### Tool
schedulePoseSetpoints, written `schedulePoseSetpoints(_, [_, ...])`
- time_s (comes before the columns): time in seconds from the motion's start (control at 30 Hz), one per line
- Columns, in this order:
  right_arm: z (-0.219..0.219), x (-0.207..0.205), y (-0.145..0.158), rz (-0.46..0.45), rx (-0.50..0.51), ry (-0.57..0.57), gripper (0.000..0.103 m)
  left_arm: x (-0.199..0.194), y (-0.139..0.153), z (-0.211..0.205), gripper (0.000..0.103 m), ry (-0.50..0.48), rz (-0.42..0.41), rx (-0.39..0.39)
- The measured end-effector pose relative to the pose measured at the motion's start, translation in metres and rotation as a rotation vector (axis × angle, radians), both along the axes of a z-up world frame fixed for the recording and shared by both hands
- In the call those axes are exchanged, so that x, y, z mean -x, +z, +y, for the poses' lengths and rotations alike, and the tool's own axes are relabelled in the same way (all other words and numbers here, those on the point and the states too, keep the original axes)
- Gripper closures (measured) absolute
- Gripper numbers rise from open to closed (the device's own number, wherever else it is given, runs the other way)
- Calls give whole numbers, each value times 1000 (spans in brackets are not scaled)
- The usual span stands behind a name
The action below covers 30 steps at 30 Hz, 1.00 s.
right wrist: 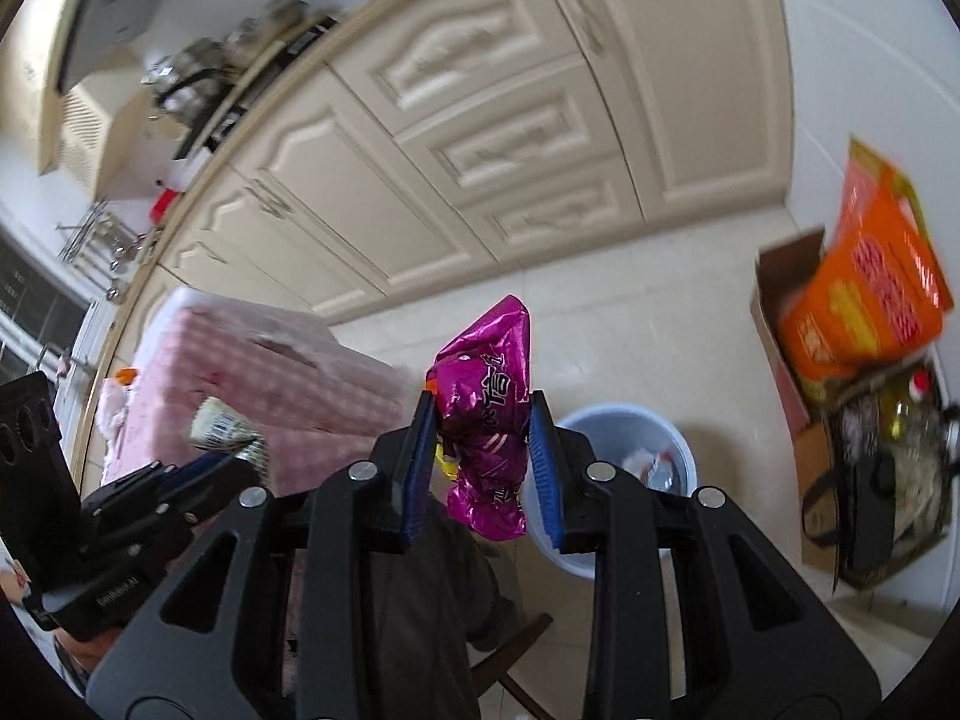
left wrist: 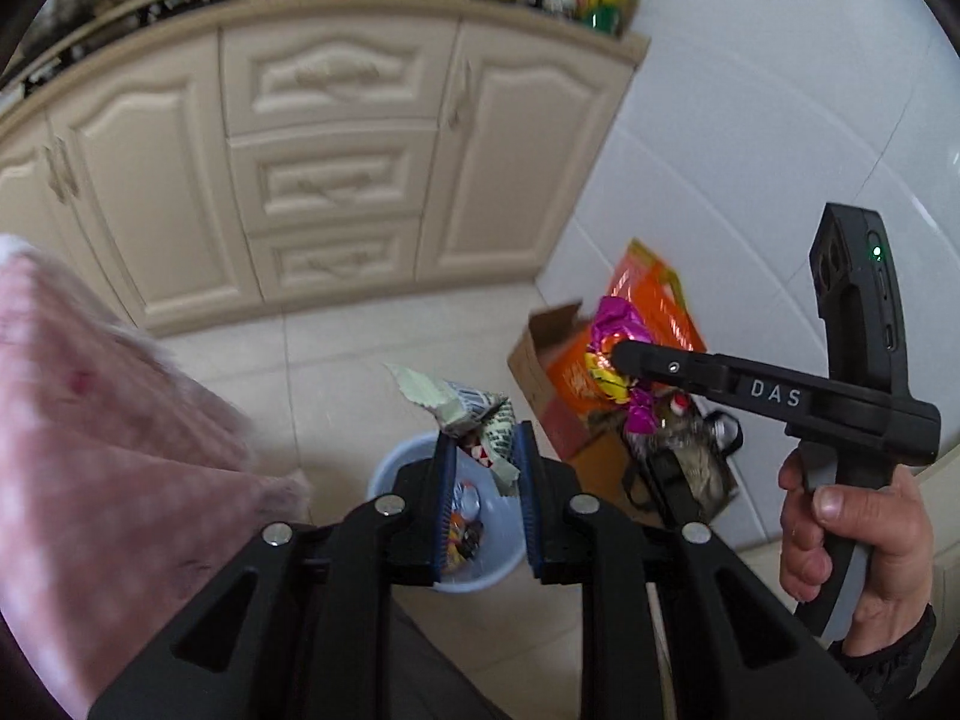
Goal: Collect trash
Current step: 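Carry wrapper and magenta bag to the blue bin and open both tools, then move both open tools back over the table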
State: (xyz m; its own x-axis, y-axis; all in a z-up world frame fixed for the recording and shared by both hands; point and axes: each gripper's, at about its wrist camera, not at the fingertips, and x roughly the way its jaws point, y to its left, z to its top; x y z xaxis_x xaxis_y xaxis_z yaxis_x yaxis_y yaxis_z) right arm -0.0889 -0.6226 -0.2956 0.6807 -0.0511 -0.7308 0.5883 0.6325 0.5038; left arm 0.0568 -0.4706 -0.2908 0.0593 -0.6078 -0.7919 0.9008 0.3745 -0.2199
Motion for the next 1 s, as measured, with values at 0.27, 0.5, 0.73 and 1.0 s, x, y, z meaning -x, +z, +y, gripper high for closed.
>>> schedulePoseSetpoints(0.27, [-13, -1, -67, 112, -126, -49, 17, -4, -44, -31, 17, 8, 34, -93])
schedulePoseSetpoints(0.5, [-18, 3, -65, 130, -125, -88, 6, -18, -32, -19, 13, 60, -8, -89])
schedulePoseSetpoints(0.73, [-14, -1, -54, 121, -97, -86, 6, -20, -8, -7, 13, 82, -35, -47])
schedulePoseSetpoints(1.0, [-3, -9, -19, 74, -44, -73, 6, -19, 23, 11, 13, 94, -61, 14])
